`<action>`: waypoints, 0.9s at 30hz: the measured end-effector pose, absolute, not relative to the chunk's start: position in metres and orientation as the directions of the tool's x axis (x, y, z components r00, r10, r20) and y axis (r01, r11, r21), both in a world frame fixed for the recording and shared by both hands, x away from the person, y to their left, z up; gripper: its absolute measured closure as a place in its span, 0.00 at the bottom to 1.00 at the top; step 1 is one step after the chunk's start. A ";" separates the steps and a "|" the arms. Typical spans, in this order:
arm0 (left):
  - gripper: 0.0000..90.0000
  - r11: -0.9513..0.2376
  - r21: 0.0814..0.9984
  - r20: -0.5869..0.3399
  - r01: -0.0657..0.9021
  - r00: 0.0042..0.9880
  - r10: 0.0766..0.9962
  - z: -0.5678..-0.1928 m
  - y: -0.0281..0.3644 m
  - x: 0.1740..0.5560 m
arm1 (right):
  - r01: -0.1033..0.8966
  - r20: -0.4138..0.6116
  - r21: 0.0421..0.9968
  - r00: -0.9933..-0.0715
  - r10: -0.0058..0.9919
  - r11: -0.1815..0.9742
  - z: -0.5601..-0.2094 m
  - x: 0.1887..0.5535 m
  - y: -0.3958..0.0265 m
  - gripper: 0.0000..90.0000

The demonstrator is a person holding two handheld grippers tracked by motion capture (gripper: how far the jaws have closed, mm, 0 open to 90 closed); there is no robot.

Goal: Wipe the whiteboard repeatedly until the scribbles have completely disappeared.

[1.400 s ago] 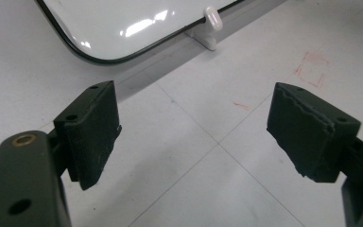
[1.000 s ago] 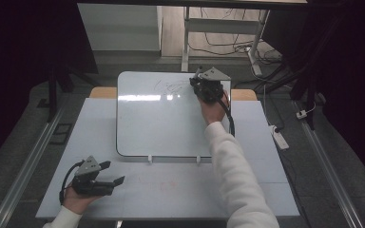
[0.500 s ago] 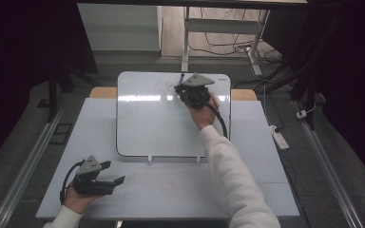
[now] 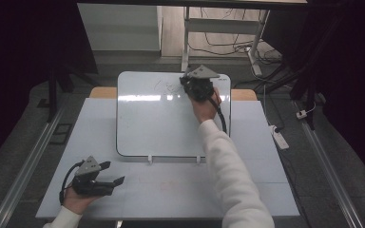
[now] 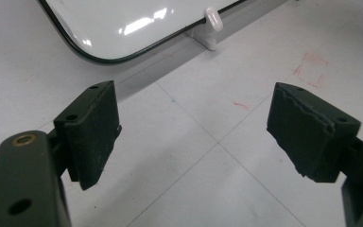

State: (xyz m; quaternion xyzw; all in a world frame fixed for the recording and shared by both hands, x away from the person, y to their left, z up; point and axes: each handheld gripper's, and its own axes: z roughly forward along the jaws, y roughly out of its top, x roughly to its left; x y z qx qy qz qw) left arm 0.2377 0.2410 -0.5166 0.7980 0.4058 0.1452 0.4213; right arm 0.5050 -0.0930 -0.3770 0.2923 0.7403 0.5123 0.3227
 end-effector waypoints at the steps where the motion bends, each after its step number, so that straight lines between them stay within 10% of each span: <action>1: 0.21 -0.315 0.791 -0.110 0.525 0.628 0.770 -0.516 0.241 0.238 | 0.113 -0.156 0.953 -0.610 0.777 0.280 -0.375 0.509 -0.096 0.86; 27: 0.21 -0.314 0.788 -0.117 0.530 0.629 0.768 -0.517 0.242 0.238 | 0.015 -0.269 0.911 -0.737 0.620 0.412 -0.388 0.497 -0.015 0.86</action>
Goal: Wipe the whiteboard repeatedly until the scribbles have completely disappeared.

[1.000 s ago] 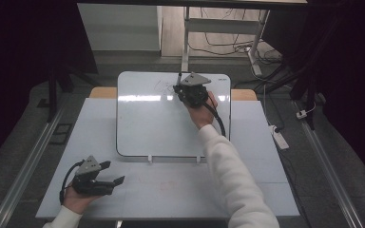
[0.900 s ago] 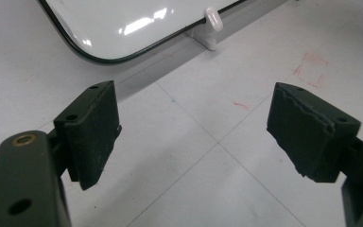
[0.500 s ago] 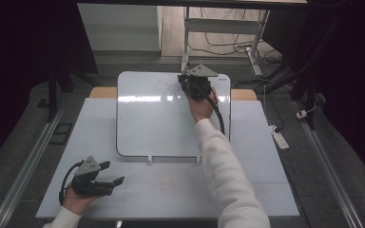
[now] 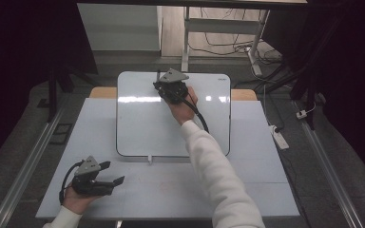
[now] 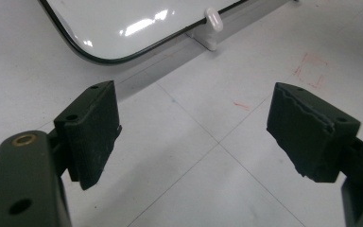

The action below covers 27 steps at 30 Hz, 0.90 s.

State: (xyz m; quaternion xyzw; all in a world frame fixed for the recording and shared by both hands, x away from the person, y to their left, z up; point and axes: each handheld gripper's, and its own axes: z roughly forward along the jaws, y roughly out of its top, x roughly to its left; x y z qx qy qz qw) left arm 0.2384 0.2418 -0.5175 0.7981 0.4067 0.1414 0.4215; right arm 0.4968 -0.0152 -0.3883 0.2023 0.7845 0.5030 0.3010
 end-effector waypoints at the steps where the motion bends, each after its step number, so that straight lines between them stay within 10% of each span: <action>1: 0.21 -0.314 0.788 -0.116 0.529 0.629 0.769 -0.517 0.242 0.238 | 0.034 -0.242 0.924 -0.720 0.650 0.381 -0.385 0.501 -0.017 0.86; 27: 0.21 -0.311 0.789 -0.119 0.530 0.629 0.768 -0.517 0.241 0.239 | 0.000 -0.280 0.902 -0.760 0.586 0.432 -0.397 0.487 -0.008 0.86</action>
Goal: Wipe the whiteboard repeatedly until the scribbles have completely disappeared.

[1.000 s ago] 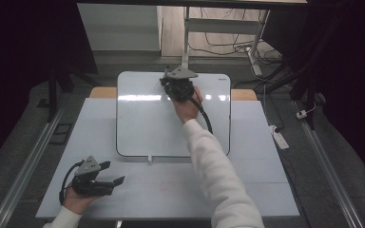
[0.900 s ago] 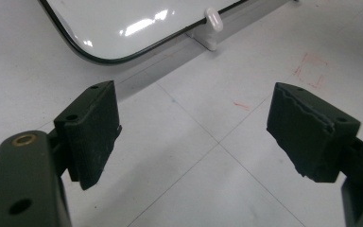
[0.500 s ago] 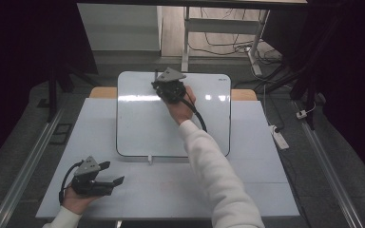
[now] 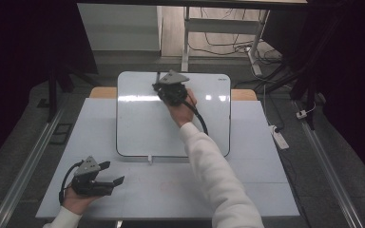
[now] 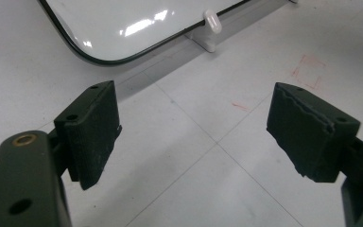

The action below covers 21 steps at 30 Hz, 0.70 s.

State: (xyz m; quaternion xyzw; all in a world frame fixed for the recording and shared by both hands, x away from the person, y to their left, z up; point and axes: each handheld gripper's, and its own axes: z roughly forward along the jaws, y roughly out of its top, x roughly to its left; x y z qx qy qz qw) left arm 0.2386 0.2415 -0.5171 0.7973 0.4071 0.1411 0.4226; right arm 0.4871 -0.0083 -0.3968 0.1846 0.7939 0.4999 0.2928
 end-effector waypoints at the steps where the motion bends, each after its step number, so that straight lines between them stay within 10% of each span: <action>1: 0.21 -0.315 0.787 -0.117 0.530 0.630 0.768 -0.517 0.242 0.239 | -0.017 -0.307 0.888 -0.766 0.565 0.460 -0.399 0.484 -0.003 0.86; 16: 0.21 -0.305 0.794 -0.124 0.526 0.631 0.766 -0.516 0.242 0.237 | 0.065 -0.223 0.937 -0.646 0.730 0.344 -0.387 0.492 -0.051 0.86; 21: 0.21 -0.311 0.788 -0.125 0.532 0.633 0.764 -0.518 0.241 0.239 | 0.022 -0.278 0.900 -0.741 0.612 0.435 -0.404 0.474 -0.035 0.86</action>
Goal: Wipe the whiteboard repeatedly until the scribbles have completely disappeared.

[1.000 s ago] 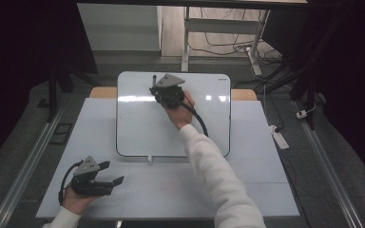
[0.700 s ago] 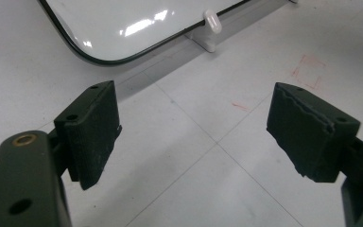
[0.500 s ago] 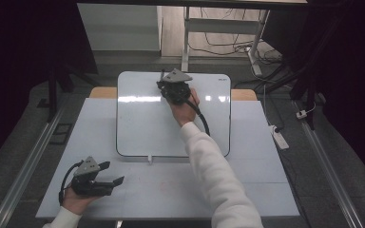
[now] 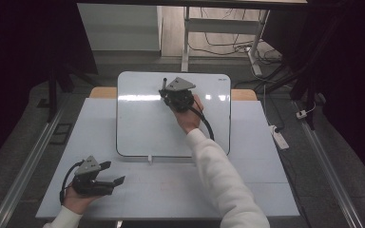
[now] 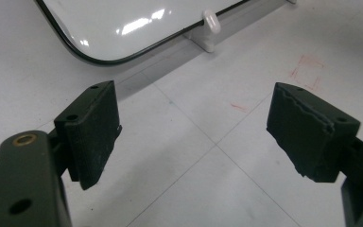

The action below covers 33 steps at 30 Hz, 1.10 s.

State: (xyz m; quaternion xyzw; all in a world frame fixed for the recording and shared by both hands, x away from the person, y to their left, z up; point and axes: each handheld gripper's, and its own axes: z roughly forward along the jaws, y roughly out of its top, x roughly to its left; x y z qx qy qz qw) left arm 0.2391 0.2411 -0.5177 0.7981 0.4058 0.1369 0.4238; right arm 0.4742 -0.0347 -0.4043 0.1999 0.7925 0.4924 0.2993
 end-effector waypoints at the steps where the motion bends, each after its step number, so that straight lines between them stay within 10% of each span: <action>1: 0.21 -0.311 0.789 -0.124 0.530 0.633 0.764 -0.517 0.241 0.238 | 0.029 -0.262 0.906 -0.745 0.614 0.422 -0.404 0.476 -0.038 0.86; 5: 0.21 -0.306 0.793 -0.123 0.526 0.630 0.767 -0.516 0.241 0.237 | 0.092 -0.165 0.949 -0.669 0.725 0.300 -0.394 0.489 -0.066 0.86; 10: 0.21 -0.312 0.789 -0.123 0.529 0.633 0.764 -0.517 0.240 0.239 | 0.022 -0.291 0.886 -0.752 0.591 0.464 -0.406 0.469 -0.038 0.86; 16: 0.21 -0.304 0.794 -0.125 0.526 0.631 0.766 -0.516 0.242 0.238 | 0.096 -0.162 0.951 -0.653 0.740 0.293 -0.389 0.494 -0.067 0.86; 21: 0.21 -0.309 0.791 -0.126 0.528 0.634 0.763 -0.517 0.241 0.240 | 0.029 -0.267 0.900 -0.752 0.603 0.436 -0.403 0.477 -0.034 0.86; 27: 0.21 -0.302 0.797 -0.124 0.523 0.631 0.766 -0.515 0.243 0.237 | 0.076 -0.170 0.954 -0.662 0.730 0.291 -0.387 0.500 -0.041 0.86; 33: 0.21 -0.301 0.795 -0.128 0.527 0.630 0.766 -0.516 0.243 0.238 | 0.032 -0.267 0.916 -0.696 0.667 0.401 -0.390 0.491 -0.029 0.86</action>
